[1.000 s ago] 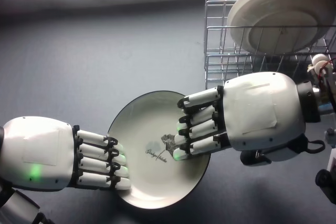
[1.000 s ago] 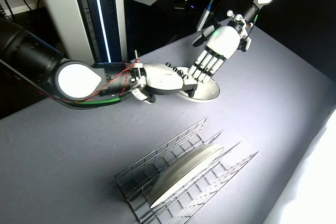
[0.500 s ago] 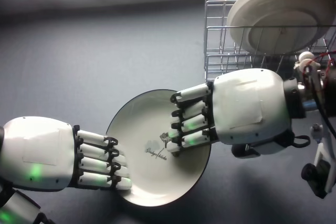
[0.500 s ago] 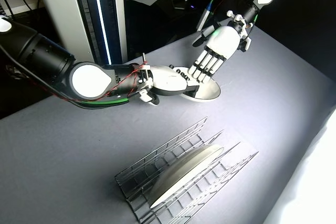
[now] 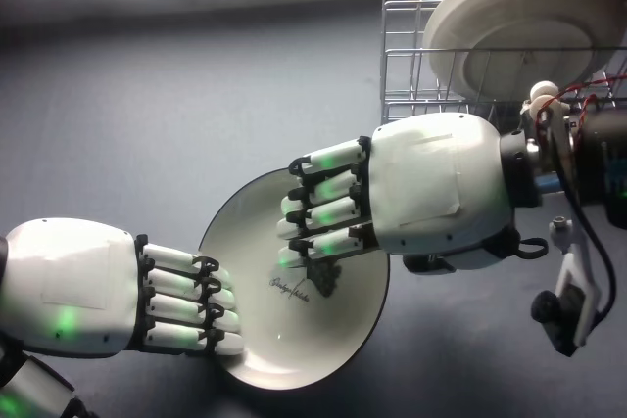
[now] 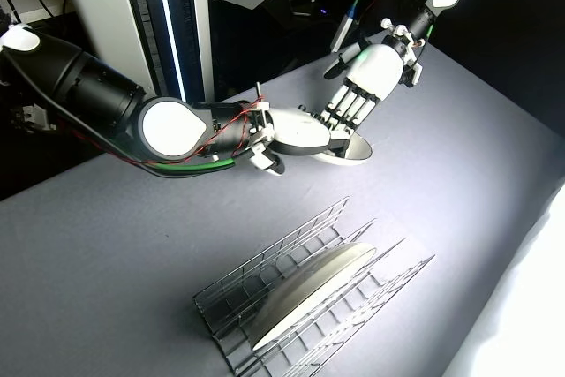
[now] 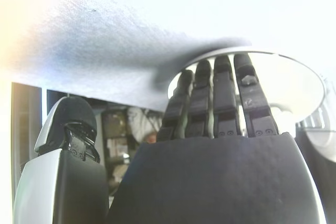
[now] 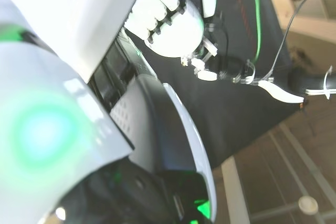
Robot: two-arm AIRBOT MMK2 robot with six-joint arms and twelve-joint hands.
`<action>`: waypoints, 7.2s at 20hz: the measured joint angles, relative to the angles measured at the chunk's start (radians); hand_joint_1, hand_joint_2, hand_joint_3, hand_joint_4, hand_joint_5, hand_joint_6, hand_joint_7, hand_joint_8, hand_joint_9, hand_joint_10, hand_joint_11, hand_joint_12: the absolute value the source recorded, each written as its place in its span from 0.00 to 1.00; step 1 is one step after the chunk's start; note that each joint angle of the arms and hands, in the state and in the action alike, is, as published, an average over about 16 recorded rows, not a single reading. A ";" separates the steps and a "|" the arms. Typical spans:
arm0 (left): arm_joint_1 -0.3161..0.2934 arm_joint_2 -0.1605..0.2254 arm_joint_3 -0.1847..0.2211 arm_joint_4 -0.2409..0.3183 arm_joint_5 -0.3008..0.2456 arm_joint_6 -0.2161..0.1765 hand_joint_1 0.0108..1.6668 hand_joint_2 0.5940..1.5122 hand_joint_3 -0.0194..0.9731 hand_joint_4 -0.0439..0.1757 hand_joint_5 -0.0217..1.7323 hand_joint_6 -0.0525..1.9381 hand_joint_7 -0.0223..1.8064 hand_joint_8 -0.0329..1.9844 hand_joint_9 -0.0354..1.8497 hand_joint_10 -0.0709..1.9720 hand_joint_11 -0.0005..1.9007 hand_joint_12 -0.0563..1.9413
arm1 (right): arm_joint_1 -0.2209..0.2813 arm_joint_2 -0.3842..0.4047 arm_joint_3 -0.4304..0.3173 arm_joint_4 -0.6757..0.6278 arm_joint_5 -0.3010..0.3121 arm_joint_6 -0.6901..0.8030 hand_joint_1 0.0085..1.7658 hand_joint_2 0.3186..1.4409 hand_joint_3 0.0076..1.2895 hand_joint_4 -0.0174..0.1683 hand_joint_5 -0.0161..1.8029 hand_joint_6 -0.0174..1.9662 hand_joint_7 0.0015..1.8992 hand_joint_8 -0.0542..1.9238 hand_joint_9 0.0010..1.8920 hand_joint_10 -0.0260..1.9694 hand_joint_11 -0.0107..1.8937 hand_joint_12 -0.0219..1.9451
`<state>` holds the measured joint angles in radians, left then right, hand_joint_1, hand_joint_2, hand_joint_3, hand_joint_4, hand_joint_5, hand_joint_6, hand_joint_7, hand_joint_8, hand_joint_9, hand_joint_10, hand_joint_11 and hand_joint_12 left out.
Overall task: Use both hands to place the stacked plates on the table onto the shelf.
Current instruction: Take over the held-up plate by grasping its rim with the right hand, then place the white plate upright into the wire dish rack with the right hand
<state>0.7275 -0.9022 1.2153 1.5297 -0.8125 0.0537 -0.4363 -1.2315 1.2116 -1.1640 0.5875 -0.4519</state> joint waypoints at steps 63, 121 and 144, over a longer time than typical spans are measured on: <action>-0.302 0.182 -0.120 0.017 0.054 -0.019 0.01 0.65 0.03 0.21 0.10 0.03 0.10 0.02 0.10 0.04 0.01 0.19 | 0.083 -0.003 -0.085 0.069 -0.055 -0.008 0.74 0.58 0.01 0.09 0.49 0.39 0.53 0.32 0.54 0.54 0.43 0.61; -0.381 0.244 -0.121 -0.166 0.200 -0.004 0.01 0.65 0.02 0.21 0.11 0.03 0.11 0.02 0.11 0.04 0.01 0.19 | 0.314 0.296 -0.279 1.346 -0.247 0.042 0.79 0.60 0.01 0.07 0.54 0.43 0.59 0.39 0.53 0.53 0.42 0.61; -0.414 0.253 -0.144 -0.074 0.207 -0.042 0.01 0.63 0.02 0.22 0.11 0.03 0.11 0.02 0.11 0.04 0.01 0.19 | 0.304 0.457 -0.305 1.484 -0.315 0.040 0.80 0.60 0.01 0.07 0.54 0.43 0.59 0.39 0.53 0.53 0.42 0.60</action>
<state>0.3139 -0.6493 1.0714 1.4562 -0.6053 0.0122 -0.1320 -0.7749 0.9063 0.3200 0.2725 -0.4118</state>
